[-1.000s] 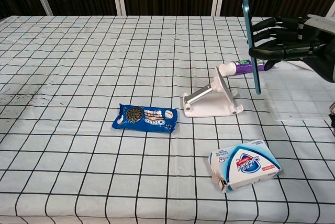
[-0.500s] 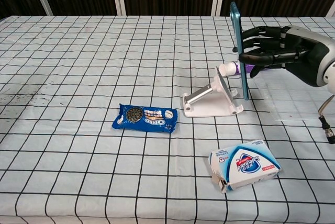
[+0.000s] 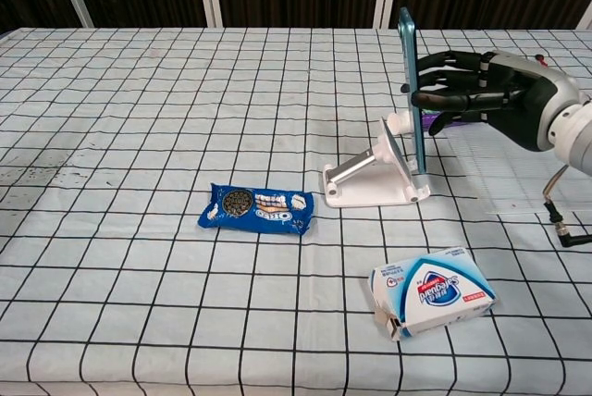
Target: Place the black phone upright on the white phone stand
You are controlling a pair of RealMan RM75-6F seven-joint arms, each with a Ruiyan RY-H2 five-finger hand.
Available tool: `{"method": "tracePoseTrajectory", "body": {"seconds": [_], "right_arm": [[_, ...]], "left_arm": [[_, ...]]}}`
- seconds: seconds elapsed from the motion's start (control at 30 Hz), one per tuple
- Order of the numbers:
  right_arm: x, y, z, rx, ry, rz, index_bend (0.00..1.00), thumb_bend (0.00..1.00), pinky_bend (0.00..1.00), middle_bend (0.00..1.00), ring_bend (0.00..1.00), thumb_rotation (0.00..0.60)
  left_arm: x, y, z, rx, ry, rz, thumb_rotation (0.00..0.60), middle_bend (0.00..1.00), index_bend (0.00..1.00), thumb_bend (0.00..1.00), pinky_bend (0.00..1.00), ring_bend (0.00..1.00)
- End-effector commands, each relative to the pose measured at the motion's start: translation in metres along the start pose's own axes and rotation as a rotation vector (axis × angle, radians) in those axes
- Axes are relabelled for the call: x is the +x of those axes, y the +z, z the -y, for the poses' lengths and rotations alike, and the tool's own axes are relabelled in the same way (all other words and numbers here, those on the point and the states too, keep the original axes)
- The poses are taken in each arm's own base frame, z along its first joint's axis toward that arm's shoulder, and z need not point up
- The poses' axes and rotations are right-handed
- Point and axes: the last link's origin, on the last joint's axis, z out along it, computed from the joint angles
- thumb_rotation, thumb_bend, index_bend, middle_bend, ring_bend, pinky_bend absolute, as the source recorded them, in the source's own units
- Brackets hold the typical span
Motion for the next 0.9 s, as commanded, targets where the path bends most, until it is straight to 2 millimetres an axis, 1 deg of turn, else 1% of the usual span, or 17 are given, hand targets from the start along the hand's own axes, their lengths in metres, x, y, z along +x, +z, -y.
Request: {"method": "tracePoseTrajectory", "body": {"seconds": [0.03,0.6,0.9], "right_arm": [[-0.002,0.003,-0.001,-0.004,0.008,0.009,0.59,0.40,0.53,0.56,0.47,0.600],[-0.004,0.010,-0.007,-0.014,0.047,0.006,0.59,0.40,0.53,0.56,0.47,0.600],[-0.006,0.008,-0.012,-0.026,0.048,-0.003,0.59,0.40,0.53,0.56,0.47,0.600]], "left_arm": [[0.000,0.000,0.000,0.002,0.001,0.000,0.600,0.00,0.00,0.00,0.00,0.00],[-0.001,0.001,0.000,0.008,0.001,0.006,0.600,0.00,0.00,0.00,0.00,0.00],[0.000,0.001,0.001,0.007,-0.006,0.008,0.600,0.00,0.00,0.00,0.00,0.00]]}}
